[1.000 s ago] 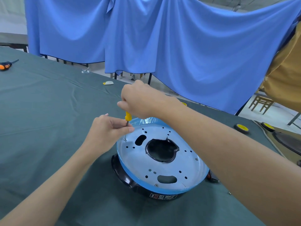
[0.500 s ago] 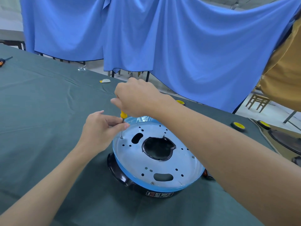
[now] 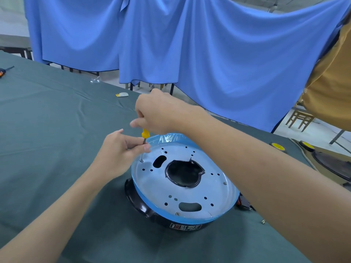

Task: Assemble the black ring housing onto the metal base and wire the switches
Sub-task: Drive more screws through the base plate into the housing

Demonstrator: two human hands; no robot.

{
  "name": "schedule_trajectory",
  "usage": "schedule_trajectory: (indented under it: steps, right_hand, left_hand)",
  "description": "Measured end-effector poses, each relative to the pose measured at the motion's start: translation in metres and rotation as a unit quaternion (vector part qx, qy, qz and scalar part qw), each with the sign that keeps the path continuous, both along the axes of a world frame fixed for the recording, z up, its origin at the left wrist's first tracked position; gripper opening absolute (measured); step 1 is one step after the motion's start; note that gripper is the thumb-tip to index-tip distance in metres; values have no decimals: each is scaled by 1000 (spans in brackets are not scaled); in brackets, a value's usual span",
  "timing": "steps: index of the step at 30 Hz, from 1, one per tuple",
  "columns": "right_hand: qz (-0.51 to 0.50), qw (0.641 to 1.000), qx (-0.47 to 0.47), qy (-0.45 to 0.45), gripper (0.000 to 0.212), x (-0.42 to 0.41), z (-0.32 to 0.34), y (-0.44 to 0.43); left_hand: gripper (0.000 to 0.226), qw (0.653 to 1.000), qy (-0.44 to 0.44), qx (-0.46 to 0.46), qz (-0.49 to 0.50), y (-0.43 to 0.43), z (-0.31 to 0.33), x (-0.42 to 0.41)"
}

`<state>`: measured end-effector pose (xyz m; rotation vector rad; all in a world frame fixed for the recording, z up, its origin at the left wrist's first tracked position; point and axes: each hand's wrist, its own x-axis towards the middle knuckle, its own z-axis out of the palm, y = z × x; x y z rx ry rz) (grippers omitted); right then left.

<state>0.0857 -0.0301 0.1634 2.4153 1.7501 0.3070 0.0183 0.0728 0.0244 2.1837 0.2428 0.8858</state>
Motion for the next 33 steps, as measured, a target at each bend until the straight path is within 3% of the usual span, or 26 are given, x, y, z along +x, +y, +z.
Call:
schedule_trajectory:
  steps: [2,3,9,11,16,23,28,33]
  right_hand:
    - [25,999,-8,26,11,-1,5,-1]
    - [30,999,-10,32,10,-1,6,-2]
    - [-28,999,13,8,43,3,-3,1]
    - [-36,999,21,0,43,3,-6,0]
    - [43,999,-6,22,18,1,2,-1]
    - [-44,998,33,27,41,4,-11,3]
    - [39,998,-10,40,4,-1,1,-2]
    - [-6,1000,26,13,37,1,-4,1]
  left_hand:
    - [13,1000,13,0,-20,1,3,-1]
    - [15,999,21,-3,-35,2,3,-2]
    - [15,1000,0,-3,11,4,-3,0]
    - [26,1000,20,7,14,4,-4,-1]
    - [17,999,32,-4,-32,7,2,-5]
    - [7,1000,5,-5,-1,1,1,-2]
    - [15,999,31,0,-24,3,4,-3]
    - [9,1000,10,-9,-1,-1,2,-3]
